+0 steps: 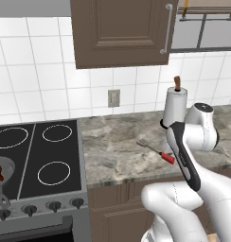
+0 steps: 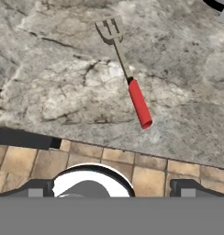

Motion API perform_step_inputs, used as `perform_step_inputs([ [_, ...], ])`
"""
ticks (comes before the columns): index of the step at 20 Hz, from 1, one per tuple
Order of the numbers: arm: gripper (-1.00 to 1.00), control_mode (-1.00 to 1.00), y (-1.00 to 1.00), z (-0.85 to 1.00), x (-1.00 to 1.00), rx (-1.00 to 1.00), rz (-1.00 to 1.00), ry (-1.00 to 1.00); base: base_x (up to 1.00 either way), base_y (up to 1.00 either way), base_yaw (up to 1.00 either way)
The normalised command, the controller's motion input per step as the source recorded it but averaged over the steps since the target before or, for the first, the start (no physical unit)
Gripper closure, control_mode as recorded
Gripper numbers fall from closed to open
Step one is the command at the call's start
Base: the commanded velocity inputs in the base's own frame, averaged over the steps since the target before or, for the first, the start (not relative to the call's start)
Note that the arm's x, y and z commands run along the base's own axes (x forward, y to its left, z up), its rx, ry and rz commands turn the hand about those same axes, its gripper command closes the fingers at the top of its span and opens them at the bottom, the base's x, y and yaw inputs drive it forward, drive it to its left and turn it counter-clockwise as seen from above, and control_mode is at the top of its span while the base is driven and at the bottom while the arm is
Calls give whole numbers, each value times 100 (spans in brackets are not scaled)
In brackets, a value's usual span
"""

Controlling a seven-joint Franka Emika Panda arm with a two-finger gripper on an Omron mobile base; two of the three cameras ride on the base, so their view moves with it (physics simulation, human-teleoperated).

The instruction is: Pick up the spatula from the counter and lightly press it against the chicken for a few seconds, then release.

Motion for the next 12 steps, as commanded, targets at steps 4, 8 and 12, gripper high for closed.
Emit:
perform_step_inputs([
  [4,-100,-100,0,-7,13,0,0,0,0,0,0],
  [8,-100,-100,-3,-13,11,0,0,1,0,0,0],
  [12,-100,-100,0,-16,13,0,0,2,0,0,0],
])
